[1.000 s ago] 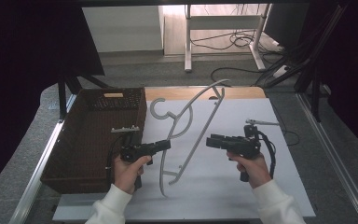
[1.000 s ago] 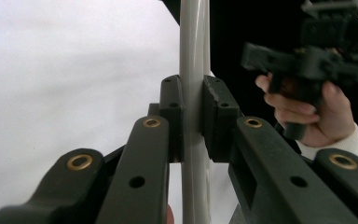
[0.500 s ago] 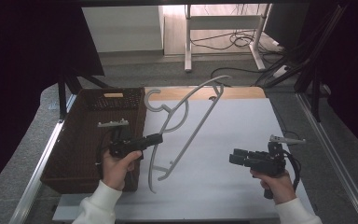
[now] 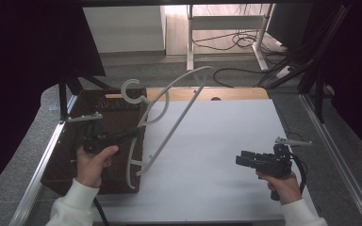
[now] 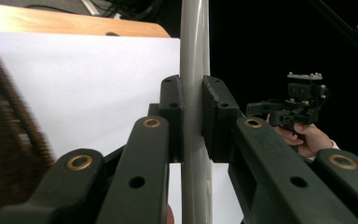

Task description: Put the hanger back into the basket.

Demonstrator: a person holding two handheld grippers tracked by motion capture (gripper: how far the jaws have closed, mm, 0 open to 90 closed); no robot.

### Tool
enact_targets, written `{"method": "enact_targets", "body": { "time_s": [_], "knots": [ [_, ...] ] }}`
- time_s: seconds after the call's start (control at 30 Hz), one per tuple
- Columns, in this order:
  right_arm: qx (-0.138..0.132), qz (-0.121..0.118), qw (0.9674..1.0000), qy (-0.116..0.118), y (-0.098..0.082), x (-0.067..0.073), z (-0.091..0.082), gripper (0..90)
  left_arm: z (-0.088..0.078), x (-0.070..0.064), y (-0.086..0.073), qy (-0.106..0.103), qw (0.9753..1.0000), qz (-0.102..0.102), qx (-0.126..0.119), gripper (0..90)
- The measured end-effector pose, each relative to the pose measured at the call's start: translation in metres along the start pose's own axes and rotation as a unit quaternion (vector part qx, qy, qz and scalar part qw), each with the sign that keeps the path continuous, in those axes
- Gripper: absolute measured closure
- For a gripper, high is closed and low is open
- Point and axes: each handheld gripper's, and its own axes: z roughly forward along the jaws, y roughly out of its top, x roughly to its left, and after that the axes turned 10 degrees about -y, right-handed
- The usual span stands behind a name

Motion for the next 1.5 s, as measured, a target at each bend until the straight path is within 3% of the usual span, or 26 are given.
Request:
{"method": "enact_targets", "body": {
  "time_s": [0.3, 0.5, 0.77, 1.17, 1.3, 1.5],
  "knots": [
    [0.015, -0.006, 0.9998, -0.014, -0.003, -0.002, 0.004, 35.5, -0.053, 0.009, 0.012, 0.038, 0.9990, 0.008, -0.024, 80.5],
    [0.020, -0.015, 0.9992, -0.033, -0.004, -0.002, 0.004, 34.0, -0.078, 0.019, 0.015, 0.056, 0.9977, 0.003, -0.039, 80.5],
    [0.030, -0.023, 0.9984, -0.042, -0.005, -0.001, 0.008, 33.0, -0.095, 0.037, 0.012, 0.081, 0.9957, -0.006, -0.045, 80.5],
    [0.036, -0.025, 0.9977, -0.051, -0.006, -0.004, 0.010, 31.8, -0.133, 0.069, 0.012, 0.133, 0.9905, 0.018, -0.029, 80.4],
    [0.034, -0.026, 0.9976, -0.054, -0.006, -0.005, 0.011, 31.3, -0.135, 0.080, 0.010, 0.152, 0.9879, 0.027, -0.014, 80.4],
    [0.038, -0.025, 0.9973, -0.057, -0.006, -0.005, 0.011, 30.9, -0.136, 0.091, 0.005, 0.159, 0.9865, 0.039, -0.005, 80.4]
  ]
}}
